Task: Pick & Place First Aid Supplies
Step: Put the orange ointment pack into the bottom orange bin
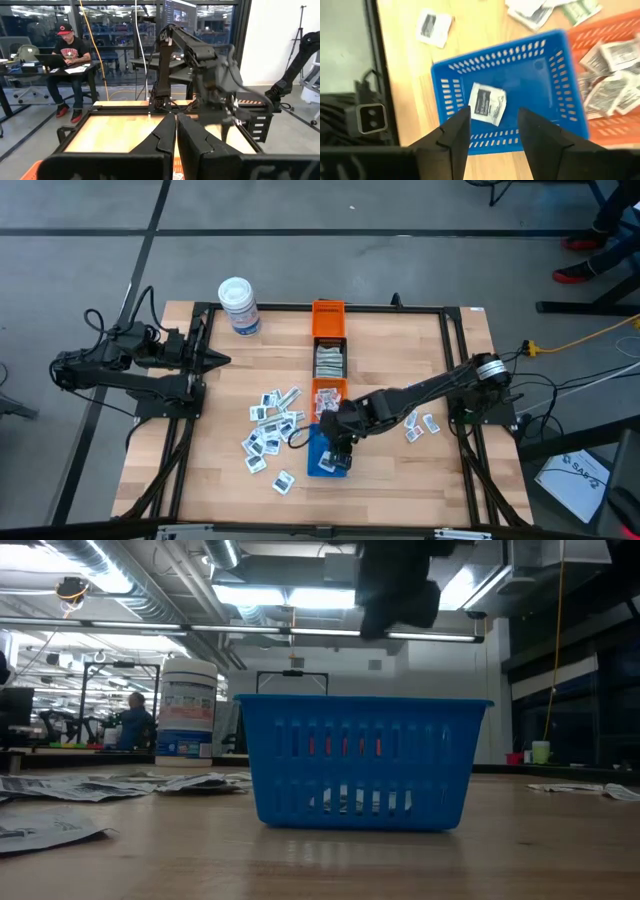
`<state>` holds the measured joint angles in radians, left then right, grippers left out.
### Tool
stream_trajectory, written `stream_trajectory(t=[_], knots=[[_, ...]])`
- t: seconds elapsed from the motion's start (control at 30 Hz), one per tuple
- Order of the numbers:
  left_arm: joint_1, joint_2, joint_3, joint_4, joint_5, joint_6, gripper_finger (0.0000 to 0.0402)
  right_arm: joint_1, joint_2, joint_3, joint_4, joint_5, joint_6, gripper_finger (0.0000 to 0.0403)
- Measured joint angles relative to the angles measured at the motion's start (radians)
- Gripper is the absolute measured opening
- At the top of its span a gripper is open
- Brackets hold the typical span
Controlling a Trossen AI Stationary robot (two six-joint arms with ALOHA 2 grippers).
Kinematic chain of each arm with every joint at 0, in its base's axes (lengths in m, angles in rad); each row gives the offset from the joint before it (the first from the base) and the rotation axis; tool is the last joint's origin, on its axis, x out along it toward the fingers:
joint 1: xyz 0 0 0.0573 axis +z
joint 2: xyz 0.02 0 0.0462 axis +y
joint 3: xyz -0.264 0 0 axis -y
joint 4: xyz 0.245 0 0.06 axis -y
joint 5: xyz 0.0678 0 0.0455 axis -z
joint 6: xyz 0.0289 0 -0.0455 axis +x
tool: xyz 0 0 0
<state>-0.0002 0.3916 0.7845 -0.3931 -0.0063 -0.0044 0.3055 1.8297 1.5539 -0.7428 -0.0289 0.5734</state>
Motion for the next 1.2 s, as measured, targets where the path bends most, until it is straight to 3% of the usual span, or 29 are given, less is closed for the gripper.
stream_trajectory(t=[0.57,1.2], knots=[[0.0,0.0,0.0,0.0,0.0,0.0,0.0008,-0.089,-0.1,-0.066,-0.056,0.01,0.058,0.0163],[0.0,0.0,0.0,0.0,0.0,0.0,0.001,-0.211,-0.422,-0.579,-0.08,0.037,0.405,0.0163]])
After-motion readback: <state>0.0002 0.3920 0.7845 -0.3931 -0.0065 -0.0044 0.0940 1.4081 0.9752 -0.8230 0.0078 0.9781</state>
